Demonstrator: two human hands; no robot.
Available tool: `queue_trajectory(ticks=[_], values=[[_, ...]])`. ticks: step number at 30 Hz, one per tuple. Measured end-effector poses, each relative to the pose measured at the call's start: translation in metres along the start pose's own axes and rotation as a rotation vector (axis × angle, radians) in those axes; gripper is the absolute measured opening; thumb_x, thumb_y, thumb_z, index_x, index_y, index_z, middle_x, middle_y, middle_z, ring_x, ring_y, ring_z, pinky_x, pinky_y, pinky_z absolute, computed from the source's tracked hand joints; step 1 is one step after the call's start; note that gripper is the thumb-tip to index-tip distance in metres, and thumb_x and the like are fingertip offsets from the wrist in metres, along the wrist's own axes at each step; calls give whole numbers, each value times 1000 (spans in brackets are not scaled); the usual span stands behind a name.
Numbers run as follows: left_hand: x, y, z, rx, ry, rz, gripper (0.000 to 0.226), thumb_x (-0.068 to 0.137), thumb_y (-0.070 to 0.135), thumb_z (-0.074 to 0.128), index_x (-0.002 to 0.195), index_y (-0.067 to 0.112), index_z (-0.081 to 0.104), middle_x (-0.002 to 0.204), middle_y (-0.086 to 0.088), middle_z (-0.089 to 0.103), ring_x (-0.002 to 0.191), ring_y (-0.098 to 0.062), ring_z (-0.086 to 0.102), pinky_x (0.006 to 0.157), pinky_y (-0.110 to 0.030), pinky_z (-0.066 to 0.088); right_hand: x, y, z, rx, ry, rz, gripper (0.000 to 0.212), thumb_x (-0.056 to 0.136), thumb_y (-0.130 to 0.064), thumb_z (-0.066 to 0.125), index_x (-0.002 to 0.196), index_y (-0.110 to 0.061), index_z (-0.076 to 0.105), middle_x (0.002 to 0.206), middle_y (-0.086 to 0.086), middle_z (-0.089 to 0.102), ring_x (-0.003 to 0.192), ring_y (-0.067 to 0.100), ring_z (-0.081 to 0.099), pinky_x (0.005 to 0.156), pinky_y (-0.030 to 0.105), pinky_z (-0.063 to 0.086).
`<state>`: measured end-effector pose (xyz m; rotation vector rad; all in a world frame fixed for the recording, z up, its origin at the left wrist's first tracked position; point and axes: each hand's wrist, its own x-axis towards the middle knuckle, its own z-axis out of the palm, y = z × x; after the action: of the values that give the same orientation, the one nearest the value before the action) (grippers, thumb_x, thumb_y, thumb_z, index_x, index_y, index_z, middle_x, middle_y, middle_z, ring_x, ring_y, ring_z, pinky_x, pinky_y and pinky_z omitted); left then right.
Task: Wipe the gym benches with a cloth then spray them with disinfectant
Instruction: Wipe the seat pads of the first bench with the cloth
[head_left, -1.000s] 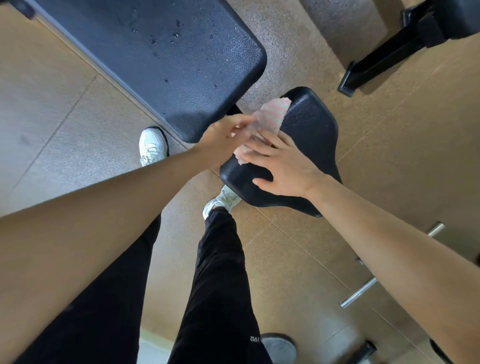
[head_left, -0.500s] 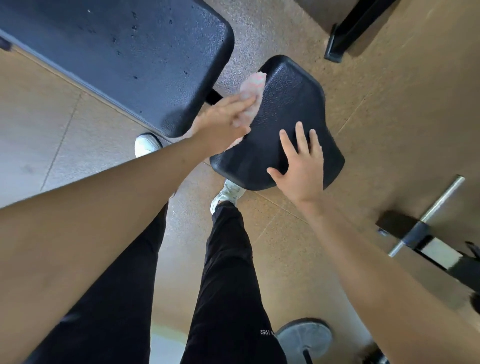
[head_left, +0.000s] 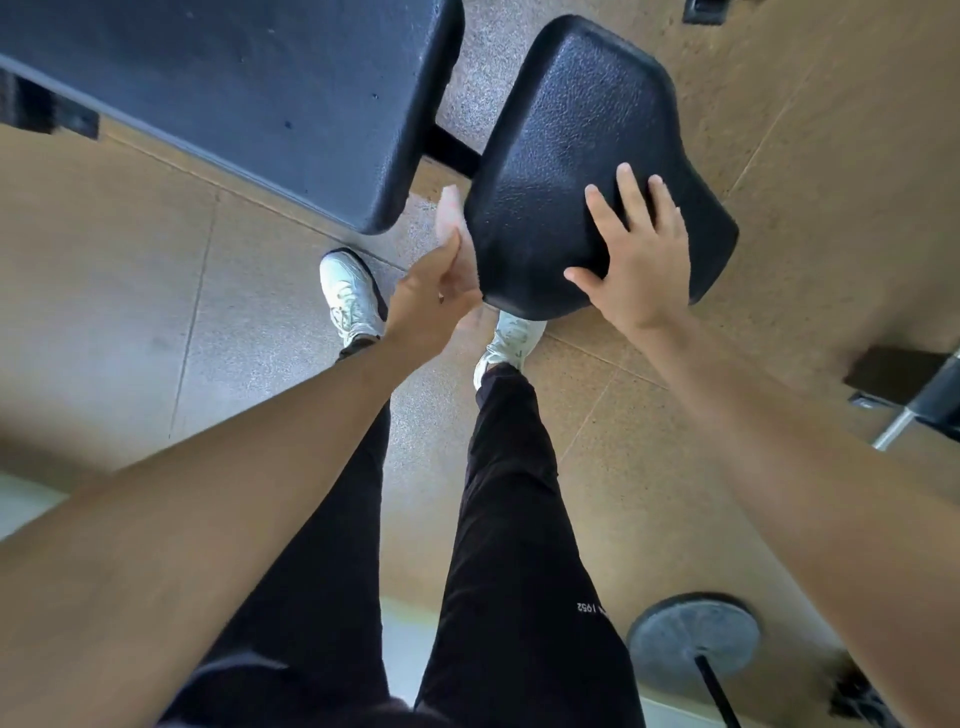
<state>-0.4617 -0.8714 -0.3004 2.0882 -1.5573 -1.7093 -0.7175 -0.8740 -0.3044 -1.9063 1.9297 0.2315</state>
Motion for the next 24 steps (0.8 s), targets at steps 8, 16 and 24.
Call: queue_trajectory(ticks=[8,16,24], values=[[-33,4,29,-257,41,-155,80,94,10,70,161,24,30,142,9,55,126,-14,60,108,-26,48,-65,-40,25,633,153,554,44,83,-30,78,122,-16,64,119,6,62,105,23,61,89,30,50],[-44,9,22,-222,-50,-199,71,96,11,59,154,45,37,144,18,53,112,-3,63,79,-17,51,-87,-114,16,2253,-497,1269,30,91,-20,76,116,-5,66,123,14,68,111,29,70,91,43,60],[-30,0,-17,23,-164,-24,49,103,23,59,151,32,50,140,12,62,122,-2,59,94,-8,43,-49,-130,29,2502,-369,1354,24,98,-1,59,122,-2,61,119,12,65,102,23,67,74,30,62]])
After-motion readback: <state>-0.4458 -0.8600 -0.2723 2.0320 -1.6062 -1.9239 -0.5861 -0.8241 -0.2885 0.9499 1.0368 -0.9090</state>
